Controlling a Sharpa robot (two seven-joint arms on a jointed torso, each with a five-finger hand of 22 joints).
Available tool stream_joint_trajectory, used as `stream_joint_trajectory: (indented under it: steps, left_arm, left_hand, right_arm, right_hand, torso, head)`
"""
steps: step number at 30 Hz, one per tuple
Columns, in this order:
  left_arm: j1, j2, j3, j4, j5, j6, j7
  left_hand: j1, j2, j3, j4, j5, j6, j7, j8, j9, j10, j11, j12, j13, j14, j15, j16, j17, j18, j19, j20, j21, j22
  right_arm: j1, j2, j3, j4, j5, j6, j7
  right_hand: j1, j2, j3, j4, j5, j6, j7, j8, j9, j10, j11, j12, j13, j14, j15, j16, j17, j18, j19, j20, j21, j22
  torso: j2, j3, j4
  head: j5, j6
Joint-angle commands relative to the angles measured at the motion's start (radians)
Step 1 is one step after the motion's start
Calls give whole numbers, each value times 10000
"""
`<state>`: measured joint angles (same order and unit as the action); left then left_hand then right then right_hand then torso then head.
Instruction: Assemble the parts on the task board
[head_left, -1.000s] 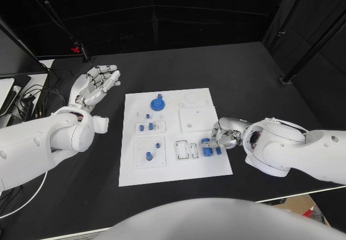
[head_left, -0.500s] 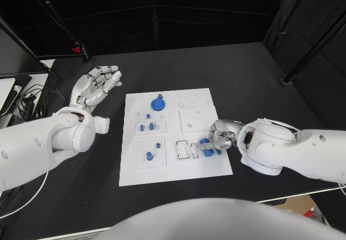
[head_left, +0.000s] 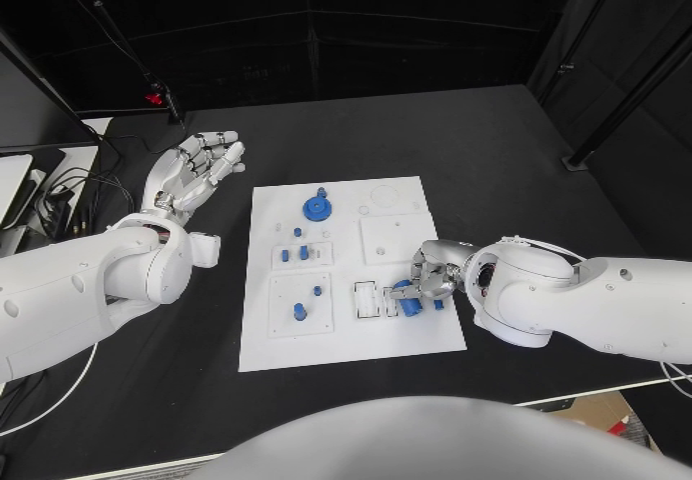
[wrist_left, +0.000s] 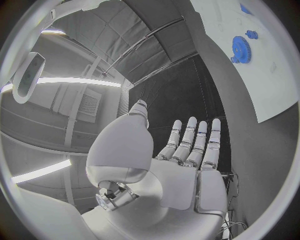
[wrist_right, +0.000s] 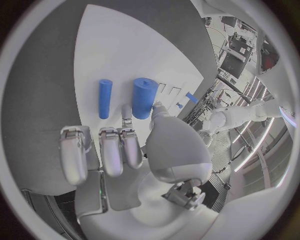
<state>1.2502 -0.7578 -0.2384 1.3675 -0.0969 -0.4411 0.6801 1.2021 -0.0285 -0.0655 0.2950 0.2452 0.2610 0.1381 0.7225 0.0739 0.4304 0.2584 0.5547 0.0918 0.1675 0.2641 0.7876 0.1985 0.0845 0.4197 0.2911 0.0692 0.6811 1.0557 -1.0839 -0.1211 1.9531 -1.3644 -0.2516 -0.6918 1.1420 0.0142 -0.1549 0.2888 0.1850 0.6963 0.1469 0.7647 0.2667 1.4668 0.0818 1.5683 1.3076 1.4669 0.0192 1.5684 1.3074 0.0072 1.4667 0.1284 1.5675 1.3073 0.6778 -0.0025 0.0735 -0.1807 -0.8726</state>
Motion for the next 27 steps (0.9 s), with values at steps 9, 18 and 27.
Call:
stream_joint_trajectory:
  steps: [9, 18, 27]
  left_arm:
    - [12, -7, 9, 19, 7, 88, 864]
    - [9, -24, 9, 11, 7, 87, 857]
    - [1, -51, 9, 10, 7, 89, 847]
  left_hand:
    - [15, 108, 36, -11, 76, -74, 1578, 64, -20, -98, -9, 67, -23, -69, -27, 81, -31, 23, 50, -9, 51, -6]
    - [15, 108, 36, -11, 76, -74, 1578, 64, -20, -98, -9, 67, -23, -69, -27, 81, -31, 23, 50, -9, 51, -6]
    - [19, 135, 38, -12, 89, -80, 1578, 70, -24, -108, -9, 82, -30, -68, -26, 95, -46, 22, 44, -9, 50, -16]
  right_arm:
    - [-211, 53, -107, 79, 252, 270, -169]
    - [-223, -4, -107, 199, 992, -551, 294]
    - [-225, -303, -106, 486, 3898, -2291, 1436]
  right_hand:
    - [2221, -66, 796, -642, 258, 234, 17, -772, -569, 1040, -2, 25, 2632, 1039, 25, 24, 2634, -72, 1041, 6, 33, 2635]
    - [2891, 34, 1539, -780, 706, 785, 49, -1895, -1163, 1040, 28, 25, 2632, 1039, 83, 24, 2634, -72, 1041, 62, 33, 2635]
    - [3191, 35, 2139, -982, 1653, 1647, 5, -3010, -1675, 1040, -19, 25, 2632, 1039, 62, 24, 2634, -72, 1041, 53, 33, 2635]
  torso:
    - [-9, 0, -15]
    - [-6, -4, -19]
    - [0, -3, -22]
  head:
    - [22, 0]
    - [15, 0]
    - [11, 0]
